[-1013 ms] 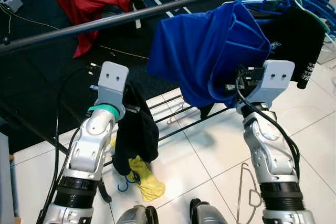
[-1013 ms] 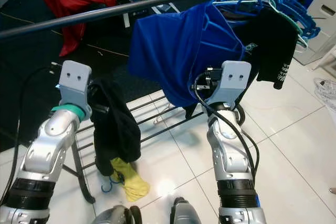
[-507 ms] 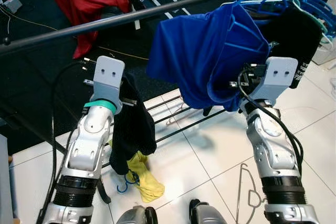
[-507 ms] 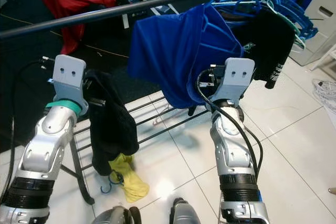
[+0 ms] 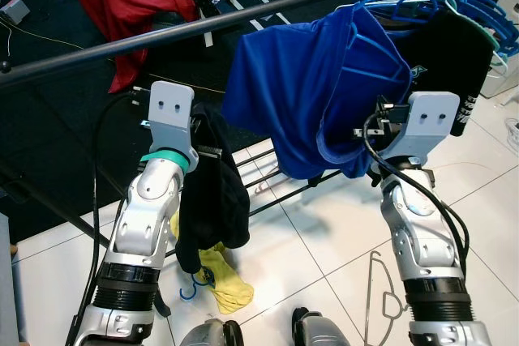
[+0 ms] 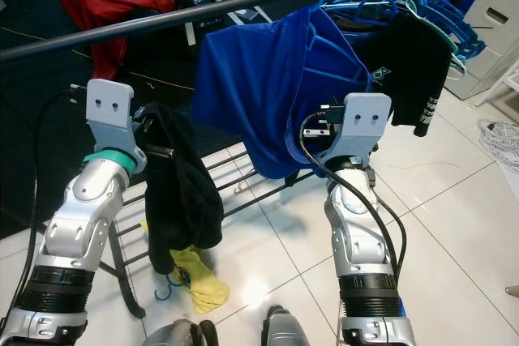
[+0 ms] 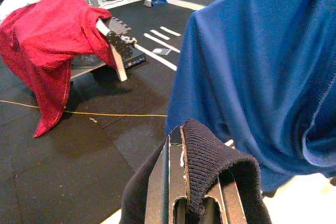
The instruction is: Hang hanger
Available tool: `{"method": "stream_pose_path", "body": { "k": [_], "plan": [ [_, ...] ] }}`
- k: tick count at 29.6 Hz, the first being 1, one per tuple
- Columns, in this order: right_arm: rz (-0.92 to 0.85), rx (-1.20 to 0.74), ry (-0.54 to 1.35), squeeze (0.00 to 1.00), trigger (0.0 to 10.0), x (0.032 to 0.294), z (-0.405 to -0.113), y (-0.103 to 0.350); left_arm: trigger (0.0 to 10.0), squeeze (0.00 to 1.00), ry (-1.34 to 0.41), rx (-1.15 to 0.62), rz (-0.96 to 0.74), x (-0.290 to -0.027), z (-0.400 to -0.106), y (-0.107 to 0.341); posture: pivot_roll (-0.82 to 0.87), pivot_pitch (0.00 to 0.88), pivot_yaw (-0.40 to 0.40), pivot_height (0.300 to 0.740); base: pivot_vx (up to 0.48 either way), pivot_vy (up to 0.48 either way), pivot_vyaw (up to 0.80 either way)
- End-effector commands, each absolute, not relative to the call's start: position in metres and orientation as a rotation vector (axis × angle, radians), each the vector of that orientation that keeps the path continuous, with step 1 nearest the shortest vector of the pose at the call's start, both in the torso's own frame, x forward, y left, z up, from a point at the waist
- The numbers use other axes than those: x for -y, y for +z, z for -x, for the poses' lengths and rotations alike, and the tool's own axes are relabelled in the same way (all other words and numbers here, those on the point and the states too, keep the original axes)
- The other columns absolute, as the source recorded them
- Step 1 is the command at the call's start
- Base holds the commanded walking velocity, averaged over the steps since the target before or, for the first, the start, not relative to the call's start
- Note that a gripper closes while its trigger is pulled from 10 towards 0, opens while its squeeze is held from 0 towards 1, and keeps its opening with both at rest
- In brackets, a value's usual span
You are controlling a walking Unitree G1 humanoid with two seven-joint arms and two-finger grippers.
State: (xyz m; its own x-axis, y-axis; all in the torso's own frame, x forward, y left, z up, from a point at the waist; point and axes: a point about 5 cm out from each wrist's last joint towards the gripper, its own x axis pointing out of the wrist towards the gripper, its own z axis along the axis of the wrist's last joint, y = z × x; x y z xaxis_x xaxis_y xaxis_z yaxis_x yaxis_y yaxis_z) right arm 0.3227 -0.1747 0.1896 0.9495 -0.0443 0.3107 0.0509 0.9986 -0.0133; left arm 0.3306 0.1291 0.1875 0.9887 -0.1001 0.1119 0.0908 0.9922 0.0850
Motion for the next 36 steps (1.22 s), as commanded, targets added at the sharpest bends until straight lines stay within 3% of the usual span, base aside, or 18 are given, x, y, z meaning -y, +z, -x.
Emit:
{"method": "stream_pose_path", "body": {
  "k": [1, 36],
  "plan": [
    [0.026, 0.322, -0.049, 0.0, 10.0, 0.174, -0.322, 0.189, 10.0, 0.0, -0.084, 0.157, -0.089, -0.129, -0.33, 0.193, -0.1, 0.05, 0.074, 0.74, 0.0, 0.0, 0.0],
    [0.09, 0.398, -0.039, 0.0, 10.0, 0.177, -0.319, 0.199, 10.0, 0.0, -0.105, 0.2, -0.029, -0.124, -0.323, 0.193, -0.11, 0.022, 0.064, 0.74, 0.0, 0.0, 0.0]
  ]
}}
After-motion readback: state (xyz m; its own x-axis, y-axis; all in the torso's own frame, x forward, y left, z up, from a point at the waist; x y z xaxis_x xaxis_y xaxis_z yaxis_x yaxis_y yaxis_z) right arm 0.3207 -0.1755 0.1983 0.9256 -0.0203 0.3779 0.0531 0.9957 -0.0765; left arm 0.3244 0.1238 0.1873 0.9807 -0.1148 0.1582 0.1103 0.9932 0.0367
